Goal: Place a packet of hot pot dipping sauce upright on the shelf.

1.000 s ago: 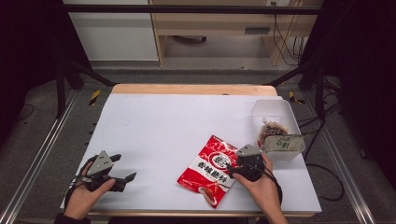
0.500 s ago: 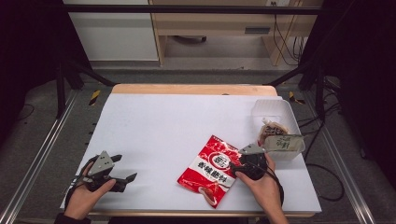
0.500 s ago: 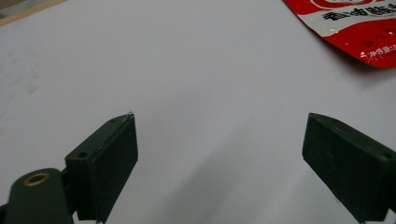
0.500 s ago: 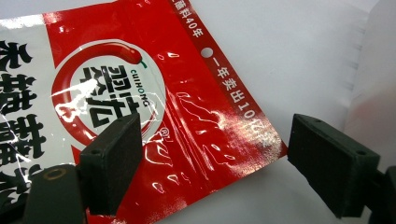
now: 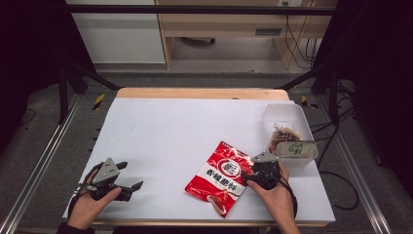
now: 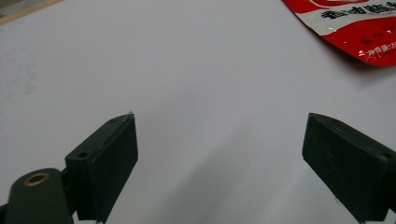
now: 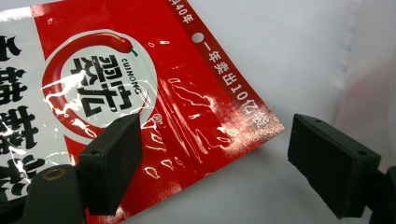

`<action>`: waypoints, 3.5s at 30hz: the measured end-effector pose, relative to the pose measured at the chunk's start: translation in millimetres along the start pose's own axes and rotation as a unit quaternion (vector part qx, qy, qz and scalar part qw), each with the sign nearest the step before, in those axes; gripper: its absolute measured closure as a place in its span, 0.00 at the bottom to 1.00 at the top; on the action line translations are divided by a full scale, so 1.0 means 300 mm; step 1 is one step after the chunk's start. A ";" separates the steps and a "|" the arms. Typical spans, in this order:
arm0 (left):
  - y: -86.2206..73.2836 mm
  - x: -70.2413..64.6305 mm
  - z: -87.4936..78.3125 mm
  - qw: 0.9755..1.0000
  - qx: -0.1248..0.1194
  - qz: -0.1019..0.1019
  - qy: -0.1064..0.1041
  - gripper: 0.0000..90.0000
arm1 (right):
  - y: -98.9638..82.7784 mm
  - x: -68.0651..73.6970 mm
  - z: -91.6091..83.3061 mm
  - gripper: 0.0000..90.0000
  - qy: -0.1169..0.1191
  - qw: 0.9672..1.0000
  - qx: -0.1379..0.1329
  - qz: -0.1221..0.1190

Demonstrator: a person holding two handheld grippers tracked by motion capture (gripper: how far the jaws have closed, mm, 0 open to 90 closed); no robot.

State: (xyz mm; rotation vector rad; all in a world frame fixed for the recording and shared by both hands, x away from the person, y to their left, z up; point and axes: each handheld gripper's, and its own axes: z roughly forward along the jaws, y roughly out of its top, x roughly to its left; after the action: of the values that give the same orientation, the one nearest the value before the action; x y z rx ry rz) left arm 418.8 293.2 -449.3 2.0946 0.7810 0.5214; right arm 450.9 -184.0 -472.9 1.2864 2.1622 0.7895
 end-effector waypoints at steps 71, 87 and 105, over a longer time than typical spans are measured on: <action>0.036 -0.046 0.028 1.000 -0.005 0.012 -0.012 0.13 | 0.394 0.233 -0.117 1.00 0.078 0.974 -0.128 -0.168; 0.174 -0.028 0.045 0.999 -0.025 0.015 -0.014 0.17 | 0.385 0.297 -0.175 1.00 0.113 0.961 -0.143 -0.208; 0.279 -0.054 0.081 0.998 -0.028 0.055 -0.023 0.20 | 0.371 0.344 -0.215 1.00 0.134 0.951 -0.143 -0.241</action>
State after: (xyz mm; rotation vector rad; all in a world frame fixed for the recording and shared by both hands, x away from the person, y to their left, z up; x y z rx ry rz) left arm 450.6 229.2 -396.9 2.0992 0.6206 0.5454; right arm 430.8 -63.2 -362.5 0.4937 2.3210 1.0569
